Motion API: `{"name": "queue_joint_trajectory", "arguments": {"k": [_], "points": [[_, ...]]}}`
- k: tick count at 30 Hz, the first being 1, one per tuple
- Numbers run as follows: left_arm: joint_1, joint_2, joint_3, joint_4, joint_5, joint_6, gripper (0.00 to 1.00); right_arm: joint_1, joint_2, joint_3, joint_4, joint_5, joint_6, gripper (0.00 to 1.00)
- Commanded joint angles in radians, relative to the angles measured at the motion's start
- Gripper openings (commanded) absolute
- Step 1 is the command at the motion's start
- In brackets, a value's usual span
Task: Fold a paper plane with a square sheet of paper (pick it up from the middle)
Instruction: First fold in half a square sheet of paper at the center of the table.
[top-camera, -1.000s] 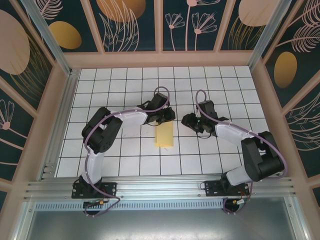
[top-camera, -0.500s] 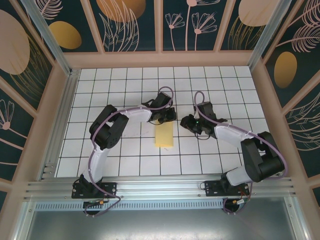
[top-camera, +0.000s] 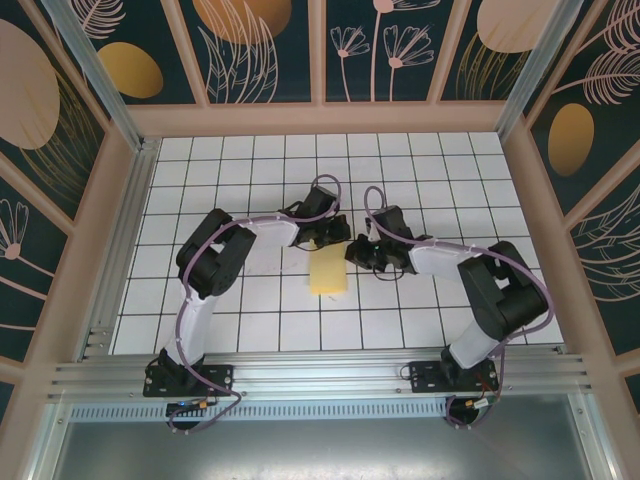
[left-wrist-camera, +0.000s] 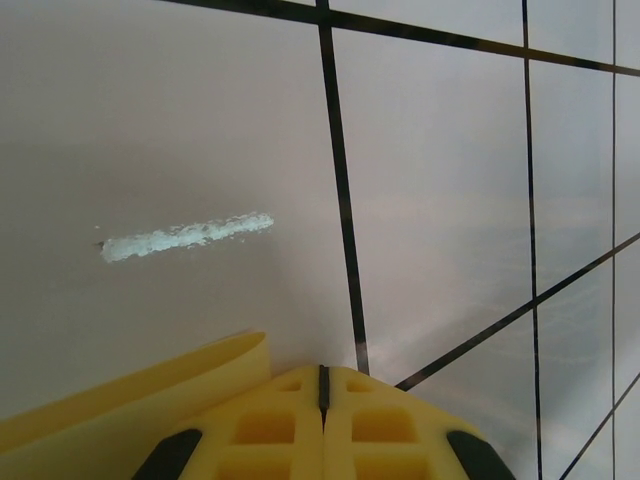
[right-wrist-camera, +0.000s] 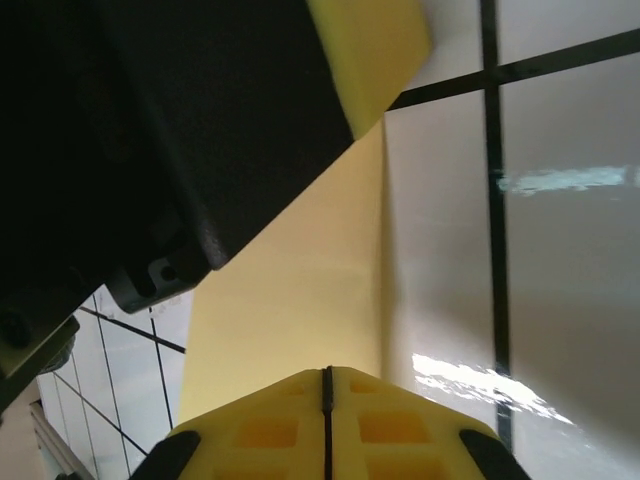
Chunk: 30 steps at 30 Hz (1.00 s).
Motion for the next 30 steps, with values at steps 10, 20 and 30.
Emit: {"name": "queue_joint_trajectory", "arguments": {"k": [10,20,30], "points": [[0.03,0.029,-0.141,0.039,0.014,-0.07,0.0,0.018,0.135,0.051,0.059,-0.044,0.026,0.02],[0.038,0.037,-0.155,0.043,-0.008,-0.058,0.0,0.021,0.072,-0.079,0.07,-0.165,0.024,0.02],[0.039,0.046,-0.166,0.055,-0.012,-0.059,0.0,0.075,-0.065,-0.214,-0.013,-0.176,0.047,0.03]]}}
